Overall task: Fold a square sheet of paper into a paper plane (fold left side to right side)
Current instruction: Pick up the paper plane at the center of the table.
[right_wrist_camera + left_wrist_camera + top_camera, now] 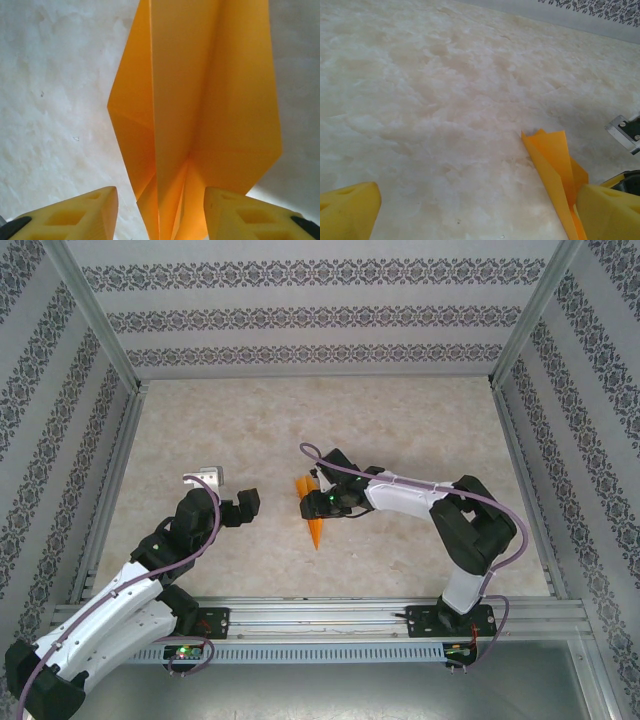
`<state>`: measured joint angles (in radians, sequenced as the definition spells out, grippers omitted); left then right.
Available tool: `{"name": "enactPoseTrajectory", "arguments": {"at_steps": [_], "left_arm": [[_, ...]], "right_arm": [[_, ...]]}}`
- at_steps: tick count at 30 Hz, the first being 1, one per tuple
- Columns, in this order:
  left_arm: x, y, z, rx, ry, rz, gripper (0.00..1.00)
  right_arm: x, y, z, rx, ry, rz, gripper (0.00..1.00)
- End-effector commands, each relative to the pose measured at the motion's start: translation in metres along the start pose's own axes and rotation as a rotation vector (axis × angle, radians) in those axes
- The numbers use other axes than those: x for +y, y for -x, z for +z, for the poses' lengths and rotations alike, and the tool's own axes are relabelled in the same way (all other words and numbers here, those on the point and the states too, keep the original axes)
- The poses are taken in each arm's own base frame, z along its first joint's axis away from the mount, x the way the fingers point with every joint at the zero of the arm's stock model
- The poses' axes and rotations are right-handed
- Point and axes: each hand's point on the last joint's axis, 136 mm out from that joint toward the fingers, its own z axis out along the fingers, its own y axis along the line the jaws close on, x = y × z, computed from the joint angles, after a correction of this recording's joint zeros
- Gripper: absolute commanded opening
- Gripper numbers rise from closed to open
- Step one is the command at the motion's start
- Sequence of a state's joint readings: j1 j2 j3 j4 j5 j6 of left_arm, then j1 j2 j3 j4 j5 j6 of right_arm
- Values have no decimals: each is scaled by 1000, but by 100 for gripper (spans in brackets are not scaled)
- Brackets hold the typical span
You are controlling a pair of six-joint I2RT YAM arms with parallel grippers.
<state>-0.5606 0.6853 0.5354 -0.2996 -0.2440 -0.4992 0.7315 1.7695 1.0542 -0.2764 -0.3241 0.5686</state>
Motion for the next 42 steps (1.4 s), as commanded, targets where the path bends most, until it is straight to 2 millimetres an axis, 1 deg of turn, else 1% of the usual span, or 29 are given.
{"name": "enactPoseTrajectory", "arguments": {"at_steps": [1,5,10,13,35,39,42], "left_arm": [[4,8,-4,-13,16,-19,100],[4,8,-4,-11,16,-20,100],[4,8,-4,-12,15,-19,100],[4,8,-4,-11,14,-21,100],[4,9,-3,-17,11,-23,100],[5,9,-3,-17,11,-24,100],[5,9,-3,-17,11,-23,100]], "right_arm": [[1,-2,4,17,-31,-22,46],[-1,-3,6,24,-42,-22,41],[-4,-5,8,35,-65,-22,32],[-6,-6,9,41,-82,-26,28],[-8,-11,25,82,-130,-20,19],[-6,-12,25,85,-132,-15,16],[-3,-9,19,75,-134,-5,12]]}}
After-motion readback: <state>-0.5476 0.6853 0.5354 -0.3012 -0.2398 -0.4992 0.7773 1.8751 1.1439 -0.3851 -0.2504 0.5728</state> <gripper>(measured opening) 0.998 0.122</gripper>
